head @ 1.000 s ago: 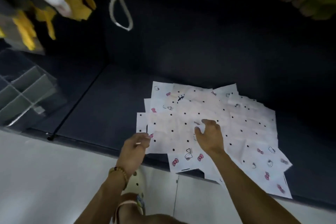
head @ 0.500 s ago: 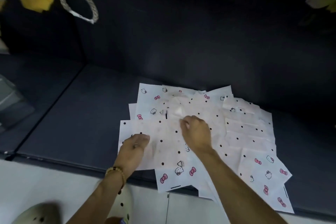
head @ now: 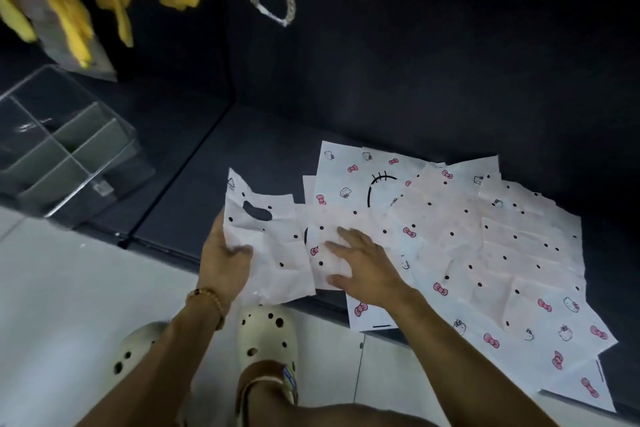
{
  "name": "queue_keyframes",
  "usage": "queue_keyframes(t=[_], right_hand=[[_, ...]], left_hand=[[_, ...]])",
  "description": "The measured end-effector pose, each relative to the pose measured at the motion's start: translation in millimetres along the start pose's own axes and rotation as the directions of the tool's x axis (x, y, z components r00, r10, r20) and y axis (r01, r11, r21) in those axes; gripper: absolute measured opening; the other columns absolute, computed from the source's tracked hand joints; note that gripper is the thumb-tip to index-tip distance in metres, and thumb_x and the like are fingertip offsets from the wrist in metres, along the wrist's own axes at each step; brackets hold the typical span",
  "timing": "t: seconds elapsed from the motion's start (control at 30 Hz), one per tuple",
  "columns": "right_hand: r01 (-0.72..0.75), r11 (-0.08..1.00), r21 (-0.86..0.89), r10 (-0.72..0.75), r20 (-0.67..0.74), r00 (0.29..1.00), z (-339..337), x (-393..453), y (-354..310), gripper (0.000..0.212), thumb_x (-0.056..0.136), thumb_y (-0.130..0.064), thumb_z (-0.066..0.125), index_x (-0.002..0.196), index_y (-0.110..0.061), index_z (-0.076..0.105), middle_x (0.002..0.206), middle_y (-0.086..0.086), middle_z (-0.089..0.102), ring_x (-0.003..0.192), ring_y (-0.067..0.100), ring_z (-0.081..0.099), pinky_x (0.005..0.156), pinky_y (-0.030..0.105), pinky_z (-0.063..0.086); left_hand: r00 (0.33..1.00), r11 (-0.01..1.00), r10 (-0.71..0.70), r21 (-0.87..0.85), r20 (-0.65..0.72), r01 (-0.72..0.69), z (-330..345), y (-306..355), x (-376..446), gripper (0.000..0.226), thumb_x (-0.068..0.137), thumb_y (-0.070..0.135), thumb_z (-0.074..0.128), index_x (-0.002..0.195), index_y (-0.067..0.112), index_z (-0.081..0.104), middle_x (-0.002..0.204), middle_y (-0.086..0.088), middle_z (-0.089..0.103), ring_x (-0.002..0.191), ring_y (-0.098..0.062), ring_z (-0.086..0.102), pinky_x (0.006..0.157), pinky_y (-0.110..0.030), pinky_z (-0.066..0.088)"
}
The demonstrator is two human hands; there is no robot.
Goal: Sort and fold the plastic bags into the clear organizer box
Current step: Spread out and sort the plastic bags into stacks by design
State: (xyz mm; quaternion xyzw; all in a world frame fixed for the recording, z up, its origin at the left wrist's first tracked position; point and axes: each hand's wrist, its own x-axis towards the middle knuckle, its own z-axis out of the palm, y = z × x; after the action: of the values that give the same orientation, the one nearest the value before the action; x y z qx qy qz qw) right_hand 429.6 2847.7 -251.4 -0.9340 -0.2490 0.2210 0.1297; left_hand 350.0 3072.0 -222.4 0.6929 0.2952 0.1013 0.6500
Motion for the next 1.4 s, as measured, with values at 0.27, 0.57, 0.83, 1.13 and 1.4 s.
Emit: queue_keyframes(t=[0.27, 0.57, 0.83, 1.13, 1.4], right_hand=[[-0.08, 0.985, 0.153, 0.13, -0.348, 0.929, 3.1, 19.5, -21.9, 0.021, 0.094, -0.031, 0.059, 0.096, -0.017, 0.075, 0.091, -0.003, 0.064, 0.094, 0.02, 0.057, 0.079, 0.03, 0.046], [0.017, 0.799, 0.601, 0.312, -0.439, 0.842, -36.6, 20.3, -105.3, 0.036, 0.089, -0.027, 0.059, 0.054, -0.021, 0.061, 0.05, -0.012, 0.057, 0.052, 0.007, 0.052, 0.059, 0.023, 0.041], [0.151, 0.888, 0.434, 0.054, -0.425, 0.904, -38.2, -12.5, -84.4, 0.024, 0.098, -0.03, 0.051, 0.1, -0.022, 0.073, 0.096, -0.007, 0.063, 0.082, 0.006, 0.06, 0.078, 0.02, 0.046], [-0.425, 0.787, 0.447, 0.61, -0.456, 0.648, -43.6, -80.5, 111.2, 0.045, 0.09, -0.027, 0.06, 0.132, -0.011, 0.054, 0.134, 0.007, 0.054, 0.127, 0.024, 0.044, 0.103, 0.037, 0.041], [-0.435, 0.899, -0.048, 0.404, -0.292, 0.867, -38.0, -66.9, 182.4, 0.054, 0.086, -0.048, 0.058, 0.136, -0.029, 0.049, 0.16, 0.0, 0.014, 0.148, 0.021, 0.002, 0.117, 0.044, 0.01]], left_hand=[[0.993, 0.992, -0.115, -0.064, -0.041, 0.112, -42.5, -8.6, -3.1, 0.035, 0.094, 0.001, 0.048, 0.096, 0.033, 0.06, 0.095, 0.012, 0.065, 0.084, -0.008, 0.061, 0.058, -0.021, 0.049], [0.929, 0.866, -0.327, -0.341, 0.171, 0.367, -23.3, 15.4, -17.1, 0.02, 0.096, 0.022, 0.051, 0.109, 0.02, 0.067, 0.103, -0.009, 0.071, 0.093, -0.03, 0.068, 0.078, -0.045, 0.056], [0.903, 0.876, -0.276, -0.3, 0.329, 0.377, 39.1, 32.7, -20.4, 0.018, 0.092, 0.013, 0.056, 0.105, 0.009, 0.068, 0.094, -0.011, 0.073, 0.084, -0.027, 0.07, 0.071, -0.037, 0.054], [0.901, 0.939, -0.285, -0.094, 0.327, 0.331, 139.7, 12.3, -27.1, 0.012, 0.087, 0.005, 0.062, 0.086, 0.014, 0.054, 0.088, -0.004, 0.067, 0.084, -0.027, 0.065, 0.071, -0.04, 0.054], [0.921, 0.959, -0.284, 0.054, 0.266, 0.28, 145.1, -16.6, -23.1, 0.015, 0.088, 0.002, 0.056, 0.088, 0.017, 0.058, 0.088, -0.001, 0.068, 0.077, -0.018, 0.064, 0.059, -0.028, 0.05]])
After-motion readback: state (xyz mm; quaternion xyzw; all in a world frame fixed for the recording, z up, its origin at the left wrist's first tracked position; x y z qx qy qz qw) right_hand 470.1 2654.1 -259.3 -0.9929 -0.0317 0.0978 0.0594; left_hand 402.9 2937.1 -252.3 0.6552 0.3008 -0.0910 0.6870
